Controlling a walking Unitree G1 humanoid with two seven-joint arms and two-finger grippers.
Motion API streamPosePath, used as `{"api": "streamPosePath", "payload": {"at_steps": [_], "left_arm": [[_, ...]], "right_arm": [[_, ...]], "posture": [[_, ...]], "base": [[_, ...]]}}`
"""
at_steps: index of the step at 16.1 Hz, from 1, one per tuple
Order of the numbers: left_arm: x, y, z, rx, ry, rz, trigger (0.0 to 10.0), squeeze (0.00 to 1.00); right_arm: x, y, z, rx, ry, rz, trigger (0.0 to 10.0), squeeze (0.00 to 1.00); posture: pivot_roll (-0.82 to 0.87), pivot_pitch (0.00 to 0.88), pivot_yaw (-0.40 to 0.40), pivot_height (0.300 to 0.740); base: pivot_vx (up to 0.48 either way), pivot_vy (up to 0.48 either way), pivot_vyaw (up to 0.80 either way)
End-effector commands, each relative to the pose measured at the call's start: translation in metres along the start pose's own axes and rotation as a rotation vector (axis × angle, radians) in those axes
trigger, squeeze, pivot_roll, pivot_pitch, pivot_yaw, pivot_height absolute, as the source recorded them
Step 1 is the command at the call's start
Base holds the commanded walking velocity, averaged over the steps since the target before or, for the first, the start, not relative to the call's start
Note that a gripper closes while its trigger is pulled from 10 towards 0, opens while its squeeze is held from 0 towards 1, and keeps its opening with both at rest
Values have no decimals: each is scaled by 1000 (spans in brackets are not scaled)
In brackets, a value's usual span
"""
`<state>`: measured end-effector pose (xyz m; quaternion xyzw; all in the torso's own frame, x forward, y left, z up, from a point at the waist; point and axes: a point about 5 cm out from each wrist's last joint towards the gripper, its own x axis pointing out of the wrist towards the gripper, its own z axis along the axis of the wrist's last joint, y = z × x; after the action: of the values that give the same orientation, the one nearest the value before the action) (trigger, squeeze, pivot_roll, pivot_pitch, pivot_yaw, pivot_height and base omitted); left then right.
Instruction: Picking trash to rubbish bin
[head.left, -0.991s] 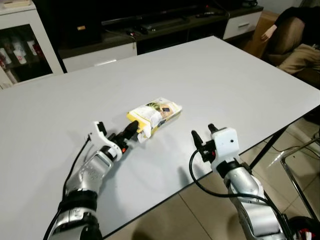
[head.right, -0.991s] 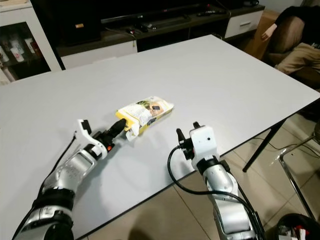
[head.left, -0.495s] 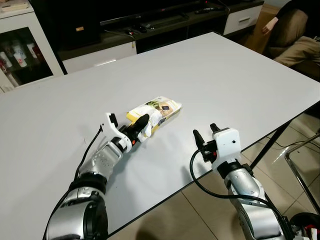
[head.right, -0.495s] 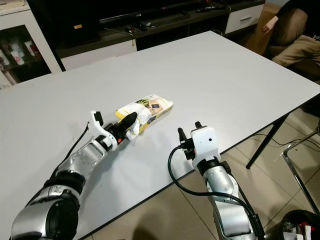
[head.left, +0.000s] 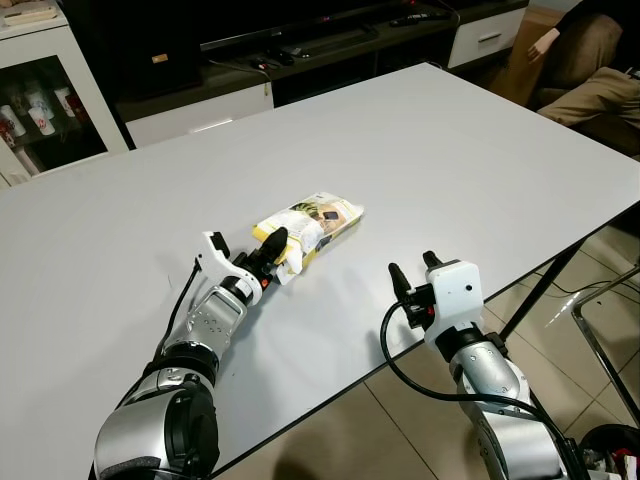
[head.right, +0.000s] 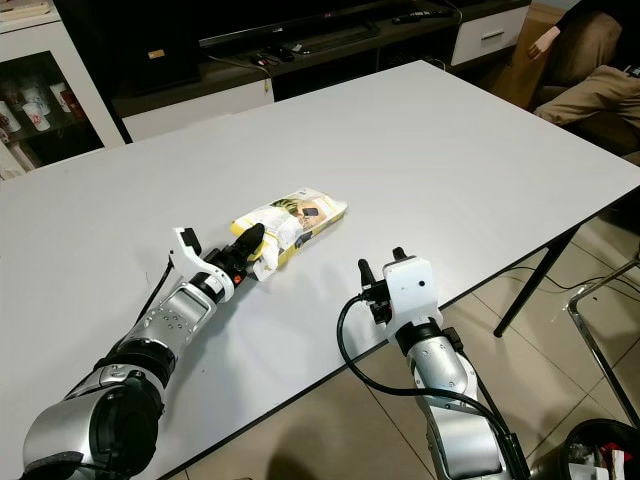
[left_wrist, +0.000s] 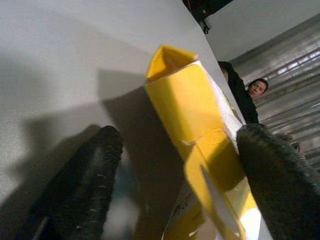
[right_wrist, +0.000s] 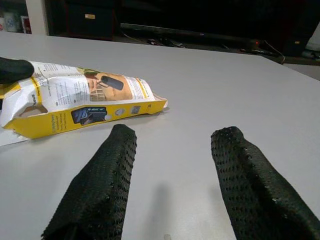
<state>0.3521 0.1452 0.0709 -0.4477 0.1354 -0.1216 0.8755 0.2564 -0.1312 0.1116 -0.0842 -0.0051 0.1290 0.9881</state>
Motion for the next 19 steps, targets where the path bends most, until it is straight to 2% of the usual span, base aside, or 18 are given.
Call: {"api": "streamPosePath", "payload": {"at_steps": [1,3,6,13,14,17,19], "left_arm": [[3,-4,4,-8,-5,-22,0,0],[2,-5,1,-7,17,-43,0,0],[6,-14,3,-10,22,-102,0,0],[8,-19,12,-66,-18,-130,0,0],[9,-22,11,-49,-3,-153,0,0],[11,-26,14,-70,-25,-165,0,0],[15,-36,24,-87,-53,-206,0,0]], "right_arm": [[1,-1,1,-6,3,-3,10000,0],[4,0,3,-5,-3,2,10000,0],[9,1,5,-6,-10,10,10000,0],[15,0,7,-14,-22,26,10000,0],[17,0,8,-14,-26,29,10000,0],[18,1,9,-17,-31,39,10000,0],[22,0,20,-15,-65,45,10000,0]], "posture": [[-78,0,74,740],[-70,0,69,740],[-62,0,59,740],[-52,0,44,740],[-50,0,39,740],[-45,0,31,740],[-43,0,31,740]], "base": [[0,0,0],[0,0,0],[0,0,0],[0,0,0],[0,0,0],[0,0,0],[0,0,0]]}}
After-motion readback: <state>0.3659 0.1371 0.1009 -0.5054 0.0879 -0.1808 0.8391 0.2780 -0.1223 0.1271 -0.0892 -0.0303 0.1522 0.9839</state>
